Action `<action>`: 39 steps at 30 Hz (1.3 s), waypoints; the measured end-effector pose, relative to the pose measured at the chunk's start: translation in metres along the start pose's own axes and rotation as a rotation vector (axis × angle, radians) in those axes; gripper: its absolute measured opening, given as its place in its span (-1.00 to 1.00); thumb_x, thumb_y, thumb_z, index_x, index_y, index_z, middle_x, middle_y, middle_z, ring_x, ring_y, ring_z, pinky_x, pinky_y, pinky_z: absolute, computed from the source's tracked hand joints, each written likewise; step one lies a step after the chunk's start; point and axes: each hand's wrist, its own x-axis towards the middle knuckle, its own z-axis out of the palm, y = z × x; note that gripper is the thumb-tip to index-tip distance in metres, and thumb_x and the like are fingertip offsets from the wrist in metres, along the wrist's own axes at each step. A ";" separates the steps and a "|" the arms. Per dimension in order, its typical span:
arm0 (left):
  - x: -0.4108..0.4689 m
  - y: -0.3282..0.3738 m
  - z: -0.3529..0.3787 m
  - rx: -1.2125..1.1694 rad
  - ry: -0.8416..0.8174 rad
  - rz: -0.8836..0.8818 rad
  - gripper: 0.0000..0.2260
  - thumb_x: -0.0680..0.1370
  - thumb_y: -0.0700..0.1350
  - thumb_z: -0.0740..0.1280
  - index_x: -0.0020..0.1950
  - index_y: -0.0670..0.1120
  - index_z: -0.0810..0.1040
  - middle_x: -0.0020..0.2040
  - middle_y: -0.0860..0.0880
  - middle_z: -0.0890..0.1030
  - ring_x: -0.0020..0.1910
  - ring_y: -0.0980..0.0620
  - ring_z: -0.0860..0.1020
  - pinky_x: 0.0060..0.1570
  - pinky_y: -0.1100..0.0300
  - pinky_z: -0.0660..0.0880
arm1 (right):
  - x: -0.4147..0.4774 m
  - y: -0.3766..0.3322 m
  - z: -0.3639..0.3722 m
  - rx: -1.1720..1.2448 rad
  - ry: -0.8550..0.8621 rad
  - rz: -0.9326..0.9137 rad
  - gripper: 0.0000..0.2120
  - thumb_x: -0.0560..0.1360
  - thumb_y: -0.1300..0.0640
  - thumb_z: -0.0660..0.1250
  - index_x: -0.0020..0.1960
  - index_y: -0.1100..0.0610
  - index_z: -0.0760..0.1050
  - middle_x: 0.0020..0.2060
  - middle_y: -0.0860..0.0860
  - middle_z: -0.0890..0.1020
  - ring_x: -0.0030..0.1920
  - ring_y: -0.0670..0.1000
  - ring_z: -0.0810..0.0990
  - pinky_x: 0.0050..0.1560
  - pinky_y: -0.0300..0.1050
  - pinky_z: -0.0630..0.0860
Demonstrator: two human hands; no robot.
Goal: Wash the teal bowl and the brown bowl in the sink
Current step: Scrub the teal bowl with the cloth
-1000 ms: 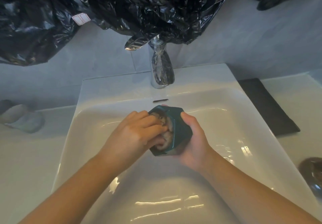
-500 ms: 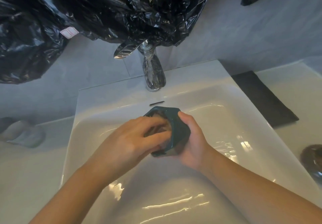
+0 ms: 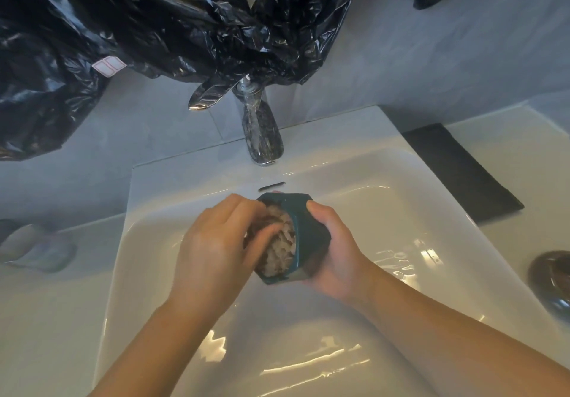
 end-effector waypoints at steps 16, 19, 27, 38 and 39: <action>-0.009 0.013 0.005 0.069 -0.076 -0.170 -0.73 0.51 0.14 0.22 -0.11 -0.03 0.56 -0.27 0.05 0.60 -0.35 0.00 0.55 -0.46 0.18 0.47 | 0.000 0.004 -0.003 -0.028 -0.004 0.031 -0.41 0.46 -0.16 0.23 0.43 0.07 0.41 0.11 0.10 0.64 0.02 0.12 0.64 -0.07 0.12 0.60; -0.020 0.004 -0.006 -0.034 -0.132 0.043 -0.74 0.54 0.02 0.27 0.17 -0.04 0.58 0.13 0.00 0.58 0.01 0.01 0.57 -0.13 0.16 0.58 | 0.000 0.001 -0.003 0.021 -0.036 0.051 -0.45 0.48 -0.20 0.20 0.35 0.10 0.48 0.09 0.12 0.63 0.04 0.14 0.61 -0.06 0.12 0.56; -0.006 0.009 0.004 -0.098 -0.395 0.105 -0.66 0.57 -0.06 0.22 0.36 0.01 0.39 0.32 0.05 0.42 0.09 0.02 0.51 -0.04 0.28 0.50 | -0.001 0.000 -0.002 -0.069 0.026 0.013 -0.51 0.48 -0.19 0.18 0.24 0.09 0.55 0.01 0.10 0.68 -0.06 0.10 0.66 -0.10 0.10 0.59; 0.004 0.015 0.015 -0.513 -0.432 -0.392 -0.84 0.63 -0.12 0.17 0.06 -0.06 0.54 -0.02 -0.02 0.61 -0.01 -0.03 0.56 0.00 -0.06 0.53 | 0.000 0.009 -0.005 -0.077 0.130 -0.120 -0.63 0.47 -0.12 0.18 0.17 -0.06 0.60 0.06 0.08 0.67 0.03 0.12 0.65 -0.05 0.18 0.58; 0.004 0.016 0.015 -0.537 -0.434 -0.414 -0.84 0.63 -0.12 0.15 0.04 -0.07 0.53 -0.02 -0.04 0.61 -0.01 -0.05 0.56 -0.01 -0.08 0.53 | 0.000 0.010 -0.005 -0.078 0.130 -0.122 -0.62 0.47 -0.11 0.18 0.19 -0.06 0.58 0.06 0.08 0.68 0.02 0.11 0.65 -0.08 0.18 0.59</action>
